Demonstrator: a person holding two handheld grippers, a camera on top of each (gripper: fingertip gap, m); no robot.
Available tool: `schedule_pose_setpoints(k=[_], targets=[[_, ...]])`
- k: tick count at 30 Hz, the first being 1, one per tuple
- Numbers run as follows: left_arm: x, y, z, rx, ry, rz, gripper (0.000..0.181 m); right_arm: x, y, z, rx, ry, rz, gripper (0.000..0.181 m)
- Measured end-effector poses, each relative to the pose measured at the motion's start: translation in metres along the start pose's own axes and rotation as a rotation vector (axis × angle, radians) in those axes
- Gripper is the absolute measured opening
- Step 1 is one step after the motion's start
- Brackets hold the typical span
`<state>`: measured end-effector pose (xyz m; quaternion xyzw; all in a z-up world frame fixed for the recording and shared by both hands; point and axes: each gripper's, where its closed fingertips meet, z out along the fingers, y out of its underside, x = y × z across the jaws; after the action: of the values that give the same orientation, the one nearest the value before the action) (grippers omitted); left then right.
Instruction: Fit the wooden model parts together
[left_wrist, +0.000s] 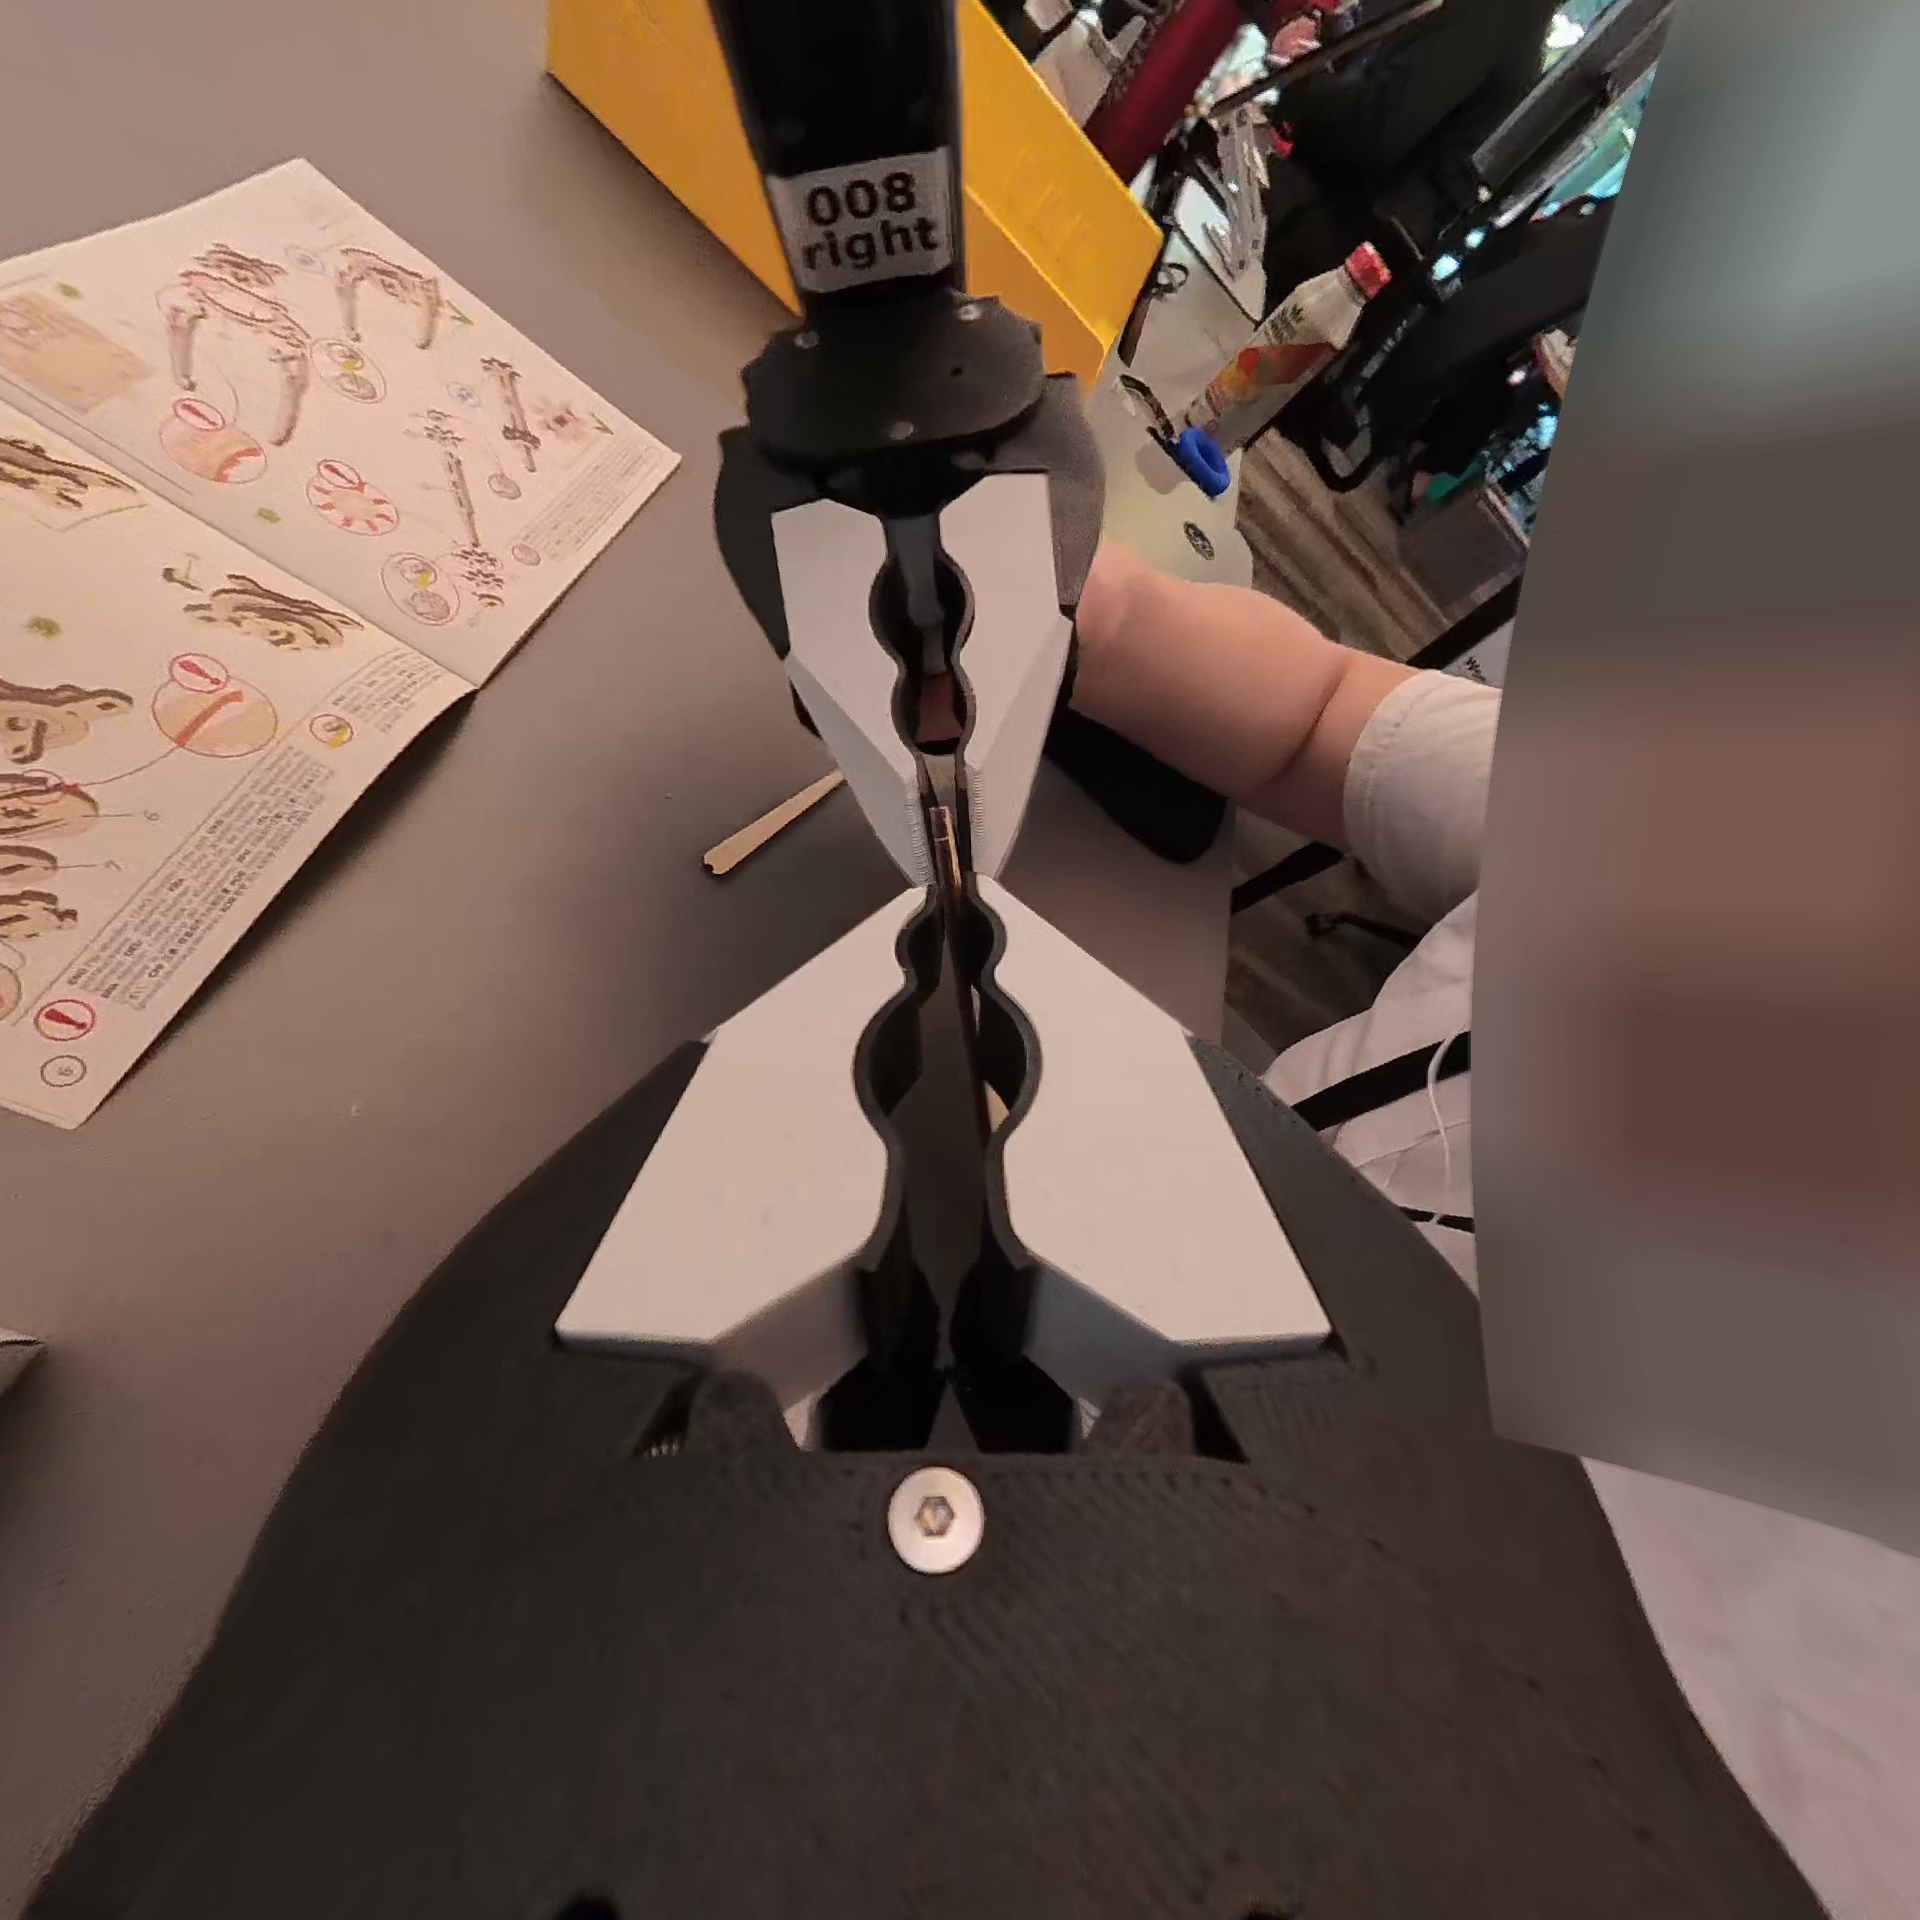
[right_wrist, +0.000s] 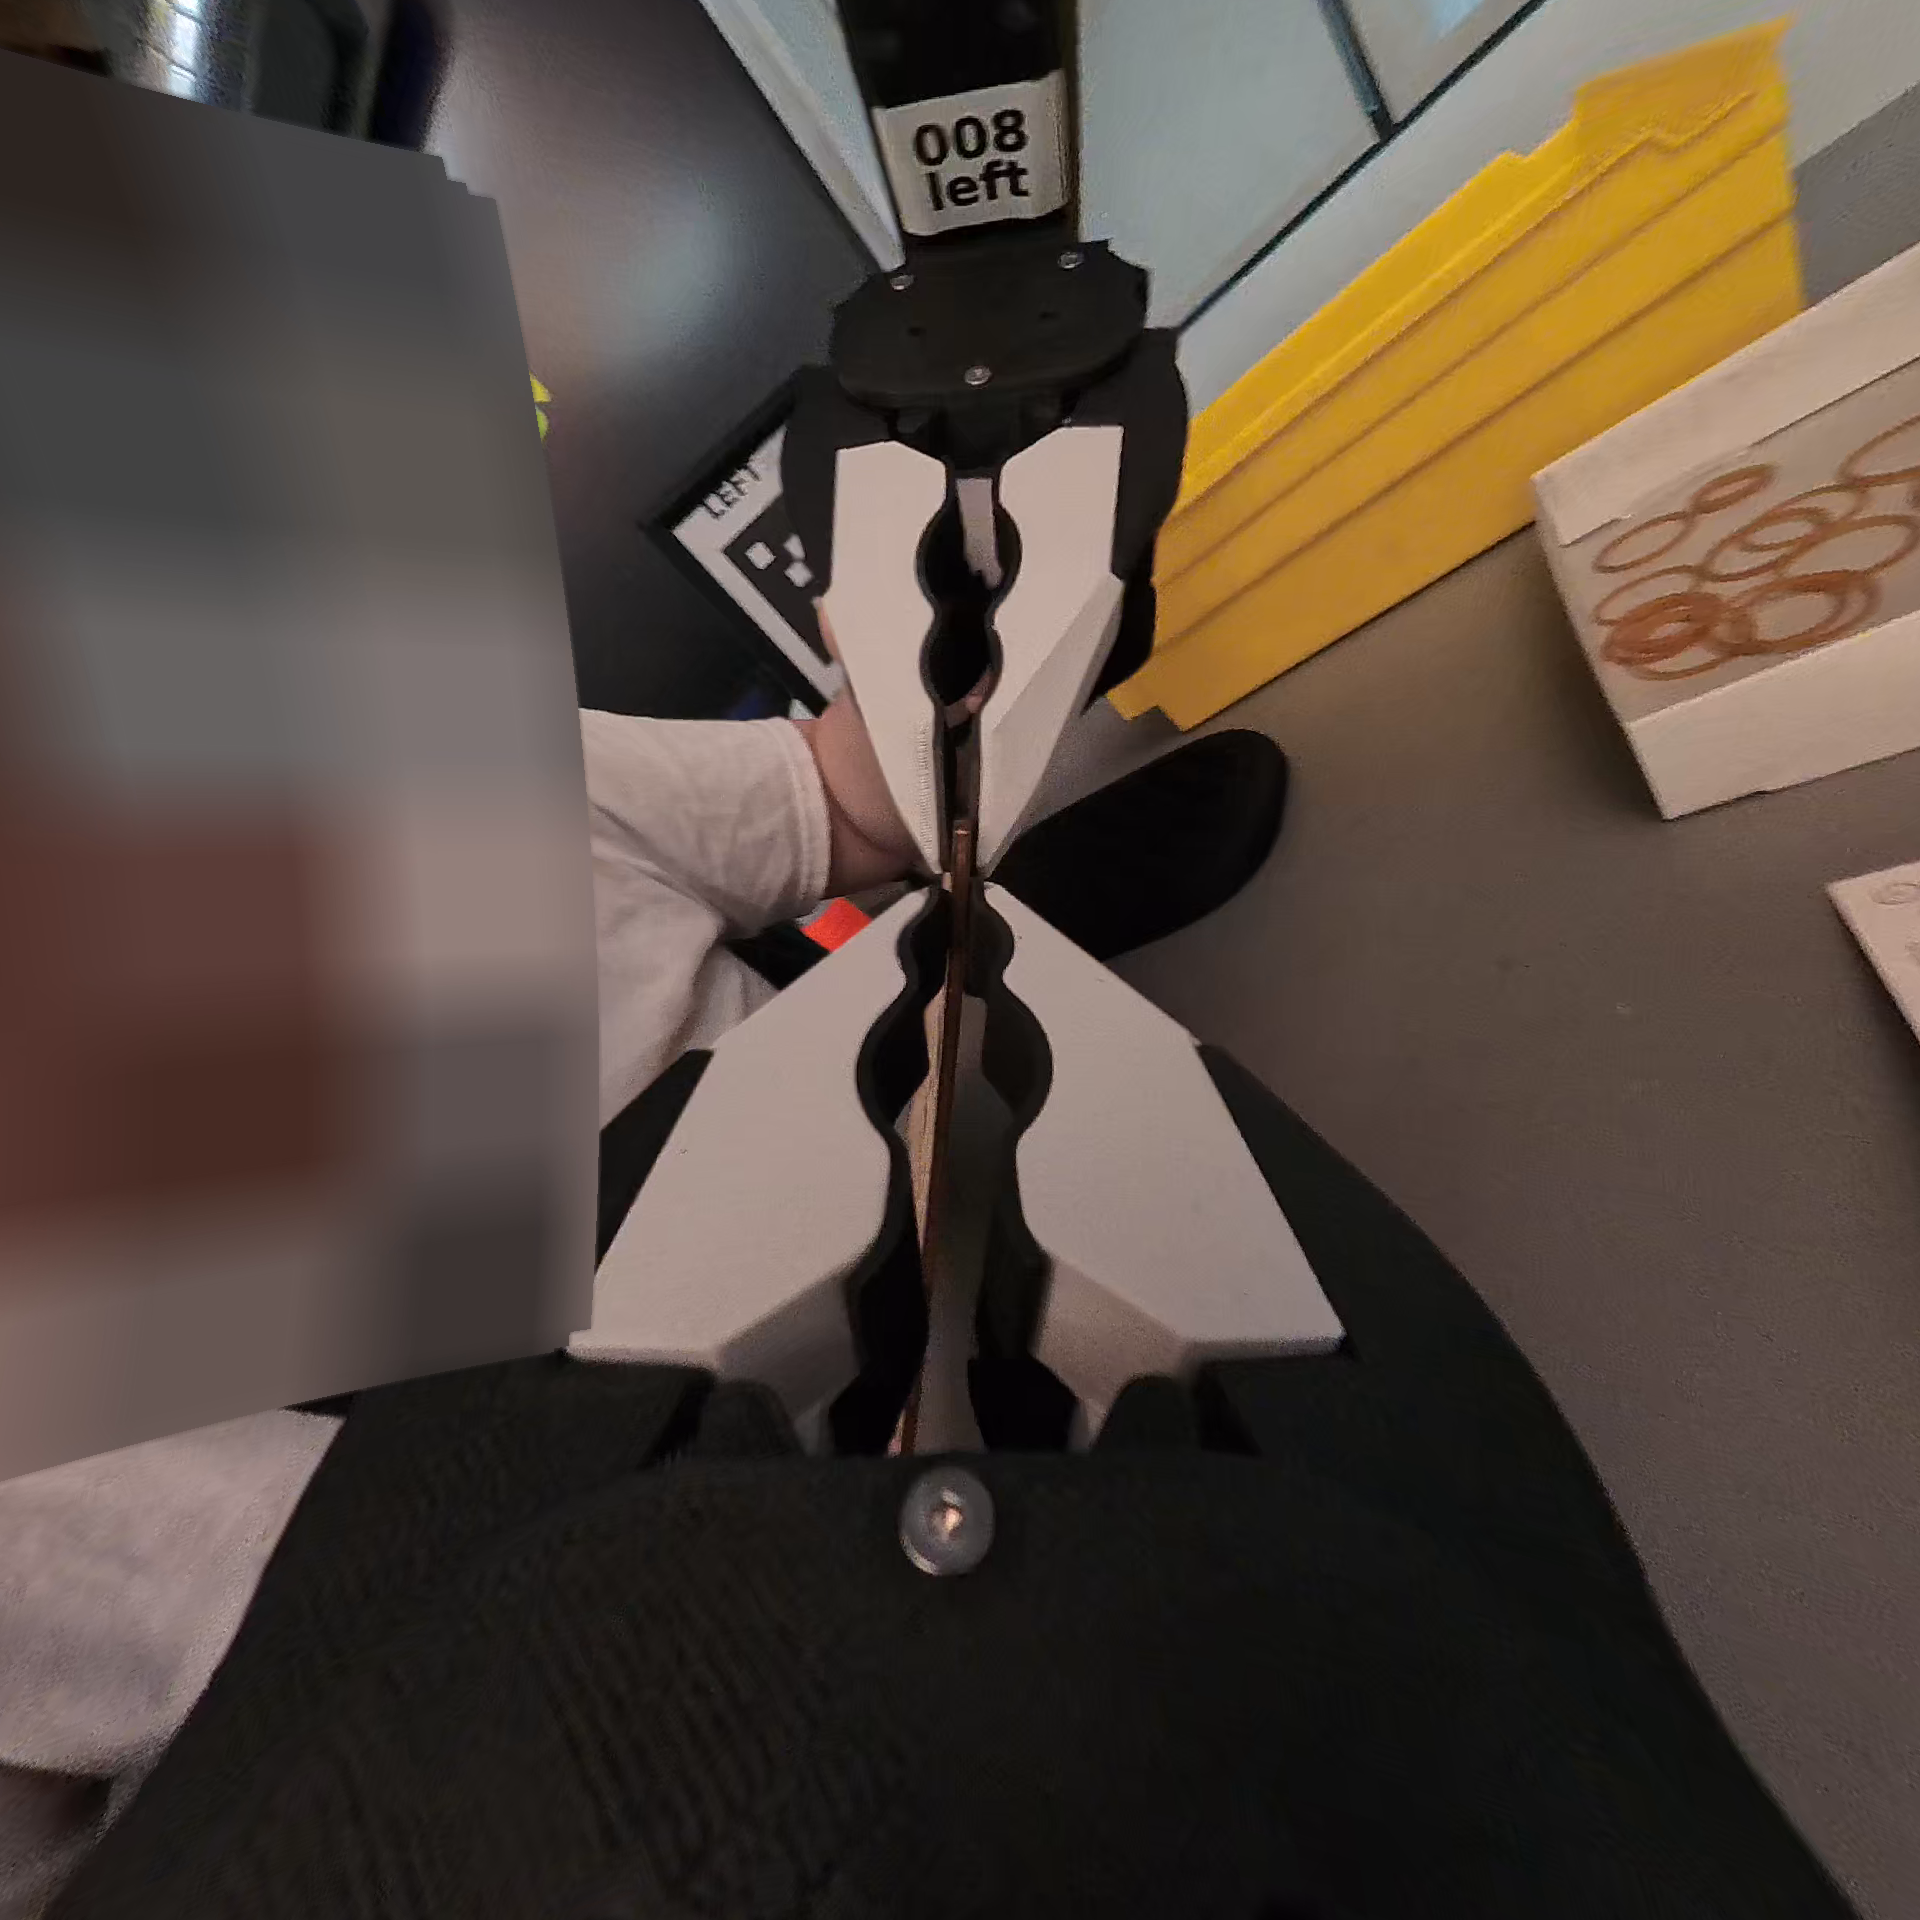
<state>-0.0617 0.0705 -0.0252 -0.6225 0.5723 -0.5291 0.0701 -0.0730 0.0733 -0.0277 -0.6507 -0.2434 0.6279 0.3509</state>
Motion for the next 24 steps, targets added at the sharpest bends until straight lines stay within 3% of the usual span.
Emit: schedule_pose_setpoints(k=[1, 9, 24], targets=[[-0.002, 0.0, 0.0, 0.003, -0.015, 0.002, 0.001, 0.002, 0.001, 0.0, -0.008, 0.022, -0.013, 0.002], [0.002, 0.003, -0.004, 0.022, 0.099, -0.116, 0.002, 0.0, 0.001, 0.001, -0.008, 0.008, -0.023, 0.002], [-0.009, 0.006, -0.003, 0.013, 0.002, -0.1, 0.0, 0.011, 0.002, 0.0, -0.003, 0.053, 0.036, 0.006]])
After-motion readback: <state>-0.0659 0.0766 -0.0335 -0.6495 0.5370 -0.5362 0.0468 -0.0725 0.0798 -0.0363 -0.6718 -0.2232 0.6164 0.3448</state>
